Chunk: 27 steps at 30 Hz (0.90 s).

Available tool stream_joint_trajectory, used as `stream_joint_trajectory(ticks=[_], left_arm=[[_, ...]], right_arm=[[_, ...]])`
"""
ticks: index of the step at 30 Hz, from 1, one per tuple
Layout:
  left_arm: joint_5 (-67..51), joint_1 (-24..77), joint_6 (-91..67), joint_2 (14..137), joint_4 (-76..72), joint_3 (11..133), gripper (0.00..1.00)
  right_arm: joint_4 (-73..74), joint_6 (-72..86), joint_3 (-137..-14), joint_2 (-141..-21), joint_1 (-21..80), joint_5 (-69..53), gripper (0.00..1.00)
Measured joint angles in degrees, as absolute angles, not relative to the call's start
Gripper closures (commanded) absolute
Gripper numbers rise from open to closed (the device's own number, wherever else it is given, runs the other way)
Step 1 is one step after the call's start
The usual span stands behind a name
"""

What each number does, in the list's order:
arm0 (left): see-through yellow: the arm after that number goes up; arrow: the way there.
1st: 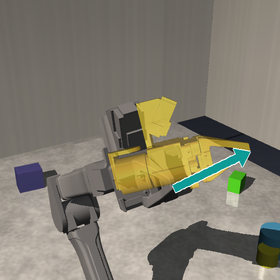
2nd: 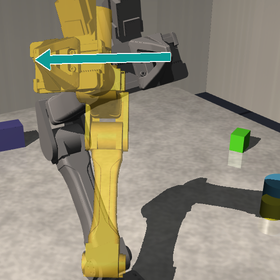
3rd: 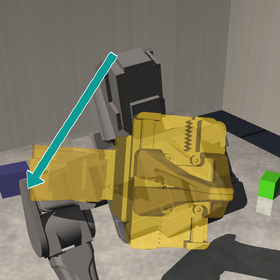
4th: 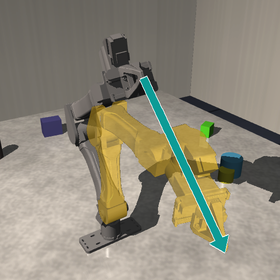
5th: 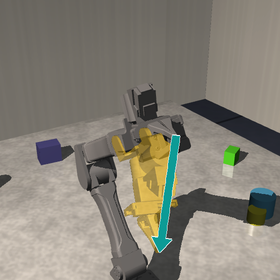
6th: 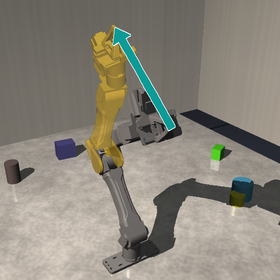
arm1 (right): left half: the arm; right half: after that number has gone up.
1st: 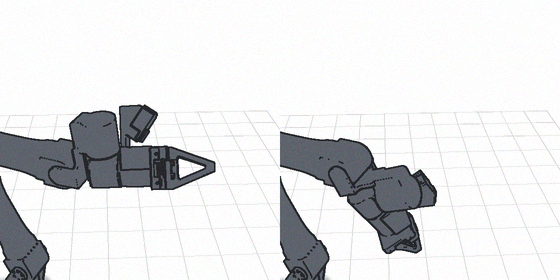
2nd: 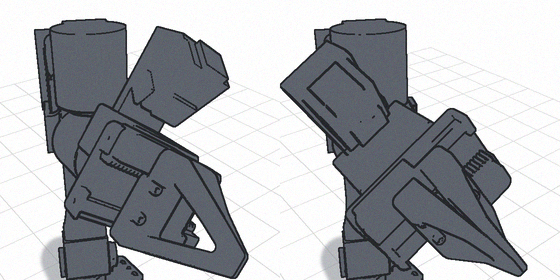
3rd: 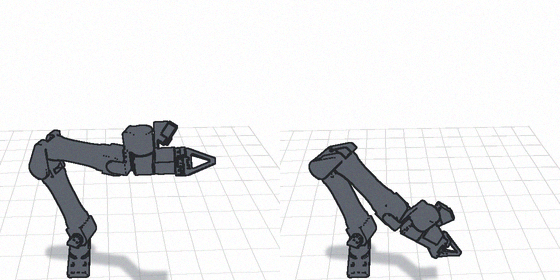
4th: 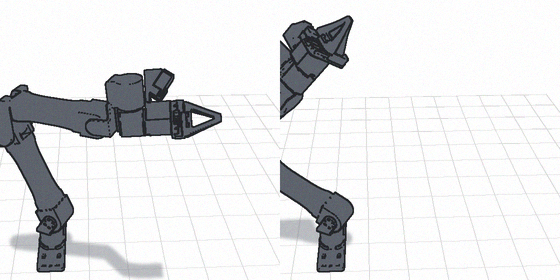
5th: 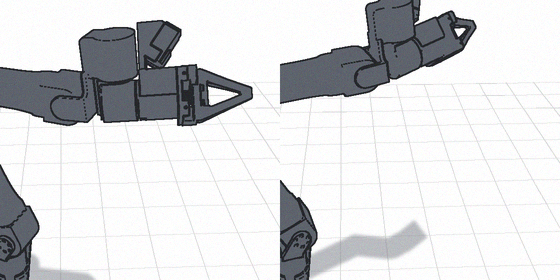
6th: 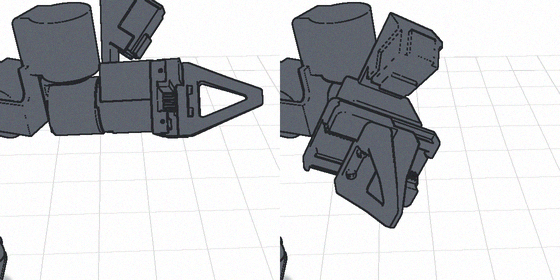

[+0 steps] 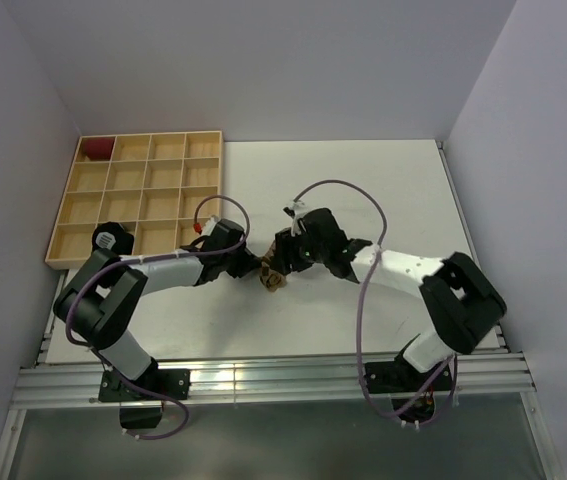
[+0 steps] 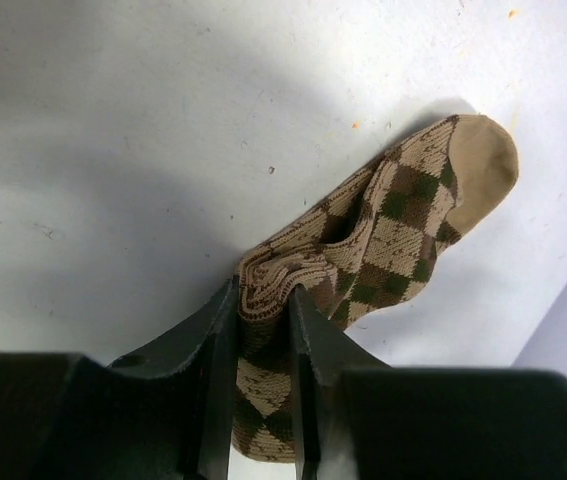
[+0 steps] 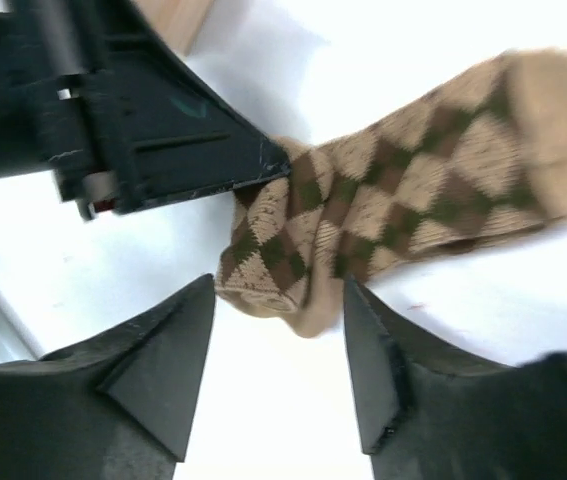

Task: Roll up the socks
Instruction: Roll the sock at the center of the board.

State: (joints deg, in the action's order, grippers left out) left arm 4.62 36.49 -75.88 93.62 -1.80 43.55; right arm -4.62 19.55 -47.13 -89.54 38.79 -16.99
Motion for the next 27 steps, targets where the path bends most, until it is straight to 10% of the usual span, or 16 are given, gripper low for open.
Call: stream_joint_trajectory(ticks=[27], left_arm=[[4.84,36.58,-66.67,98.15,10.98,54.76,0.77]], right_arm=[[-20.23,-13.02,-43.40,-98.19,66.92,27.29,0.34]])
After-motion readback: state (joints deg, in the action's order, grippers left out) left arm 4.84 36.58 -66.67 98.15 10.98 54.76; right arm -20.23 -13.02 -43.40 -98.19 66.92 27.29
